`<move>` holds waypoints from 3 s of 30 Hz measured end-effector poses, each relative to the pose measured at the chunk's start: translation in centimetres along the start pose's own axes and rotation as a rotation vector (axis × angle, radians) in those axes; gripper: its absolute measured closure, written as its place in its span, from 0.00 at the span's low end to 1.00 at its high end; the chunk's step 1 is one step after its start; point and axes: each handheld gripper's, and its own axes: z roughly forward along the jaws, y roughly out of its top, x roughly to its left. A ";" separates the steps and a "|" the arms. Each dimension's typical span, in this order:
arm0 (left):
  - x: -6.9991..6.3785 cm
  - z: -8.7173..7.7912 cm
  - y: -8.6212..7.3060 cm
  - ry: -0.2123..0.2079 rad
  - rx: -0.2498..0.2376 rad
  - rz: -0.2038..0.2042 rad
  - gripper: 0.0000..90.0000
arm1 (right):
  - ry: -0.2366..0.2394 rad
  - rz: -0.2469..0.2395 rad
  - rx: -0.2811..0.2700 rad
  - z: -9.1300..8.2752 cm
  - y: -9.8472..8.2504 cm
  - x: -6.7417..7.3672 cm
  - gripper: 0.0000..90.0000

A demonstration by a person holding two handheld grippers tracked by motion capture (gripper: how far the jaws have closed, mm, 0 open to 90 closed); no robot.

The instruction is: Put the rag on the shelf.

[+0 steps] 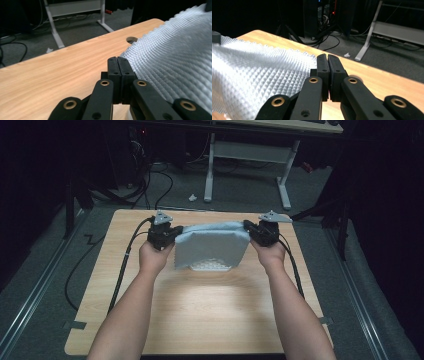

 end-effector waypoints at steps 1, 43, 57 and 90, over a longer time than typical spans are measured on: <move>-0.2 0.0 -0.3 -0.001 -0.001 0.005 1.00 | 0.002 0.009 0.000 0.0 -0.3 0.0 0.99; -1.2 1.4 -5.6 -0.093 0.049 -0.099 0.99 | 0.038 0.066 0.067 0.8 -6.3 1.2 0.99; -2.0 0.8 -5.7 -0.086 0.063 -0.064 0.99 | 0.046 0.099 0.089 1.9 -6.9 0.5 0.98; 1.7 -4.1 -5.8 0.037 -0.054 -0.134 0.65 | -0.028 0.036 0.024 -2.8 -4.7 -0.7 0.86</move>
